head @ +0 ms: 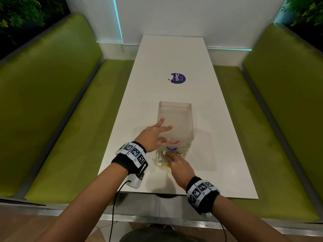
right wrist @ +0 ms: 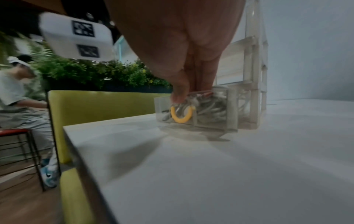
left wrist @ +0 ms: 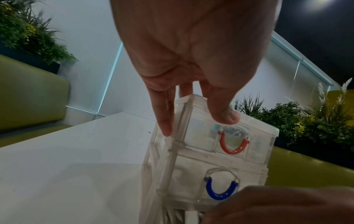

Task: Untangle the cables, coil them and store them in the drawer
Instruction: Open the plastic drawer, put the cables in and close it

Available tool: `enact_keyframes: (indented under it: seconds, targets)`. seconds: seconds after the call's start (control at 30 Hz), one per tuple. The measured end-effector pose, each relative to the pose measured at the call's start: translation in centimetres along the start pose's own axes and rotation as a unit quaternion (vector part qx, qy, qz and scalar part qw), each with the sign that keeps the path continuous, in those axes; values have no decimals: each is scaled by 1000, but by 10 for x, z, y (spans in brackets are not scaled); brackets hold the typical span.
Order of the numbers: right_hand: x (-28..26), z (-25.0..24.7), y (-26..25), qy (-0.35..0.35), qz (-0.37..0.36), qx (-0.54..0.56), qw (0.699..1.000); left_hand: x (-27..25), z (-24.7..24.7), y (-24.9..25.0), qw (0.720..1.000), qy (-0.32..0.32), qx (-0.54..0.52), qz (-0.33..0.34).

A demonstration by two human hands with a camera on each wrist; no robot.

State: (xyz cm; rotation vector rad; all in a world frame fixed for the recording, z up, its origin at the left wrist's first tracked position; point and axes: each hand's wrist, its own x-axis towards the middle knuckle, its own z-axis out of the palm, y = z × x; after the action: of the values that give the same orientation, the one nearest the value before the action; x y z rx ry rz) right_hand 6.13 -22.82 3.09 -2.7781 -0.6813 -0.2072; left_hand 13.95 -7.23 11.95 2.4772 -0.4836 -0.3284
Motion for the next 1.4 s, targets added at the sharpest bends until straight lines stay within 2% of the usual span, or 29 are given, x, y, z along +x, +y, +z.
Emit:
enact_keyframes:
  seconds: [0.1, 0.27, 0.37, 0.67, 0.93, 1.1, 1.3, 1.4]
  targets:
    - [-3, 1, -2, -19, 9, -11, 1000, 0, 0, 1, 1000, -2, -3, -4]
    - [-19, -1, 3, -4, 64, 0, 998, 0, 1, 0, 1000, 4, -8, -2]
    - [-14, -5, 11, -29, 78, -21, 996, 1, 0, 0, 1000, -2, -11, -4]
    - [-11, -6, 10, -52, 23, -48, 997, 1, -1, 0, 1000, -3, -3, -4]
    - [-3, -4, 11, -53, 39, -47, 997, 0, -1, 1, 1000, -3, -8, -9]
    - [-4, -4, 3, -156, 45, -16, 987, 1, 0, 1, 1000, -7, -5, -6]
    - [11, -6, 17, -160, 76, 45, 983, 2, 1, 0, 1000, -3, -12, -8]
    - [15, -20, 17, -179, 68, 62, 980, 3, 2, -1, 1000, -2, -8, -11]
